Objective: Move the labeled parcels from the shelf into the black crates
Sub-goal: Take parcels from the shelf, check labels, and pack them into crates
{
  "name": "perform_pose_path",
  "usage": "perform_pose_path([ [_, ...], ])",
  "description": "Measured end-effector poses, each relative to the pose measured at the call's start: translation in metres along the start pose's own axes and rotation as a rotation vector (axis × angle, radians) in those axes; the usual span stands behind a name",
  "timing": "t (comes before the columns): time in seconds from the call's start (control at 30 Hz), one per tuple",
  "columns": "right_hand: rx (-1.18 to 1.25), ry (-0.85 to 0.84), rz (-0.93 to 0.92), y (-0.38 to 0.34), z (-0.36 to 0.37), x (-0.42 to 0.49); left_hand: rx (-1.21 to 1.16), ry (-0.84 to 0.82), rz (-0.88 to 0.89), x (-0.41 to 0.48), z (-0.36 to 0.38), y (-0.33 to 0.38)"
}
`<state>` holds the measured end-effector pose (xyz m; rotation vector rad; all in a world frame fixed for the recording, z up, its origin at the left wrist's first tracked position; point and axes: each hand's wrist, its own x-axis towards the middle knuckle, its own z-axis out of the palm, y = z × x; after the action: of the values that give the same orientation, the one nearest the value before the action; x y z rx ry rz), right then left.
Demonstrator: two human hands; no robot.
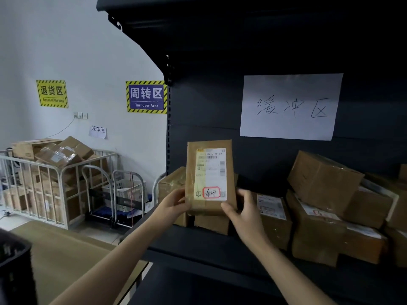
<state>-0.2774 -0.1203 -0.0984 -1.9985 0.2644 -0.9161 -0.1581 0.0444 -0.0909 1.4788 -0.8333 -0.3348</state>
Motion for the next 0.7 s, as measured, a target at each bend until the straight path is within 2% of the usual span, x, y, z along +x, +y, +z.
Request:
perform_pose_path([
  [0.13,-0.129,-0.043,-0.015,0.021,0.026,-0.03,0.172,-0.01,-0.014,-0.023,-0.012,-0.033],
  [0.3,-0.183,-0.081,0.046,0.039,0.05,-0.046,0.463,0.097,-0.052,-0.034,-0.012,-0.06],
  [0.43,-0.217,-0.103,0.062,0.046,0.05,-0.048,0.529,0.094,-0.092,-0.038,-0.003,-0.073],
  [0.5,-0.234,-0.12,0.051,0.049,0.044,-0.049,0.551,0.139,-0.04,-0.04,0.001,-0.073],
  [0.6,-0.239,-0.114,0.062,0.049,0.028,-0.05,0.649,0.348,0.04,-0.044,0.01,-0.06],
  [0.7,-0.241,-0.05,0.055,0.048,0.004,-0.048,0.804,0.438,0.265,-0.052,0.025,-0.036],
])
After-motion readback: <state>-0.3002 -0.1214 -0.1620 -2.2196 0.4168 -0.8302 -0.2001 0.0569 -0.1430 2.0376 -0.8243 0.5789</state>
